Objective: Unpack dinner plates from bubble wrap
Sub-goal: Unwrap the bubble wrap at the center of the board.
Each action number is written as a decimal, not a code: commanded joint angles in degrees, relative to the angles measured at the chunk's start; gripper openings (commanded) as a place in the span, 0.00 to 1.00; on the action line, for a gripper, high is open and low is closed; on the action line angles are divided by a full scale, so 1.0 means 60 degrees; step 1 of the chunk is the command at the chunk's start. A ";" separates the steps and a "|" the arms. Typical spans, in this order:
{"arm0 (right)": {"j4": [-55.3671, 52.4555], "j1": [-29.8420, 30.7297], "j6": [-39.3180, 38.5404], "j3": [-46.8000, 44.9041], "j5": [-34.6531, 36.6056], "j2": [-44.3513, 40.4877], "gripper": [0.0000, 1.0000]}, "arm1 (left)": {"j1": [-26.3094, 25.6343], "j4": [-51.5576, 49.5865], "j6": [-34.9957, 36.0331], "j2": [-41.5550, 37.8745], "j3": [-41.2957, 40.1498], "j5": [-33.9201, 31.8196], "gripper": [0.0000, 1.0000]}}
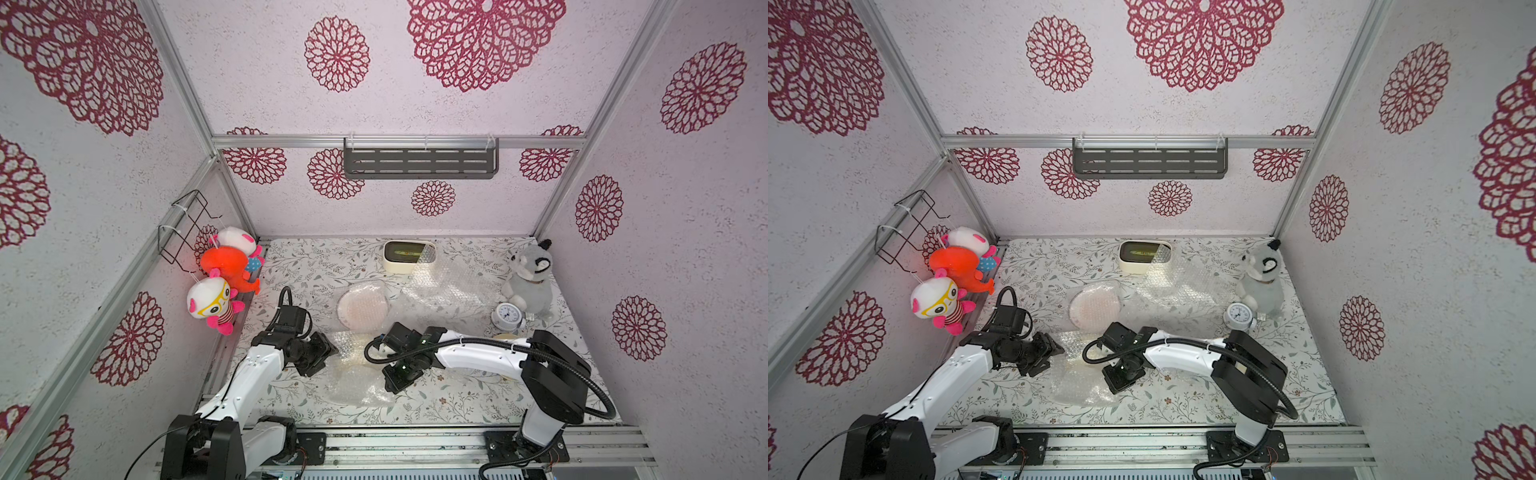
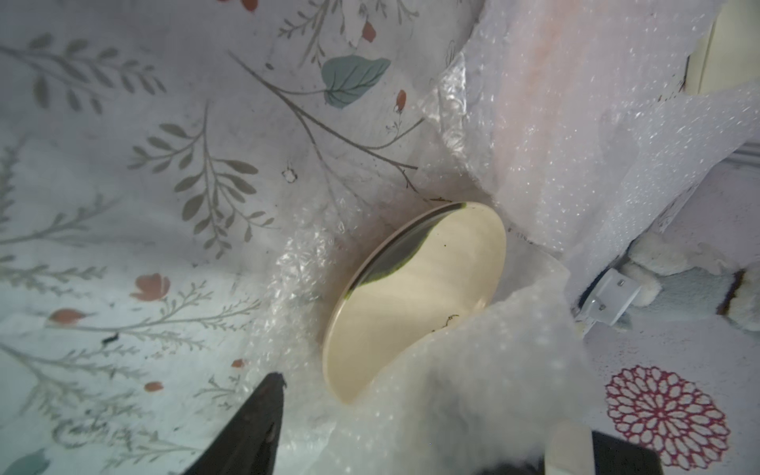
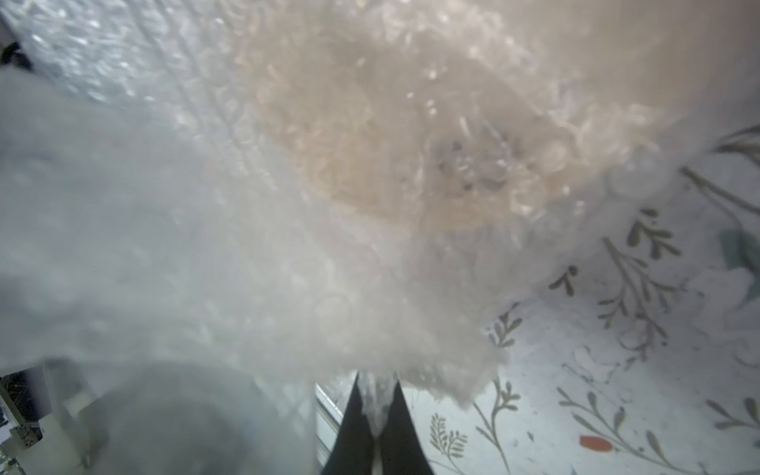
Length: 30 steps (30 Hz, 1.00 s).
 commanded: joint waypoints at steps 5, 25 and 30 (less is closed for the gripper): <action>0.0306 -0.0222 0.0045 0.0526 0.0742 0.0720 0.02 | -0.0250 0.1820 -0.0058 0.0674 -0.0214 0.0409 0.16; 0.0466 -0.0527 -0.0405 0.3146 0.1419 0.2070 0.21 | 0.2006 -0.0068 0.2081 0.1709 0.1838 0.0119 0.00; 0.0524 -0.0504 0.0156 0.1501 0.1200 -0.0143 0.40 | 0.1978 -0.0091 0.1606 0.1463 0.1978 0.0622 0.00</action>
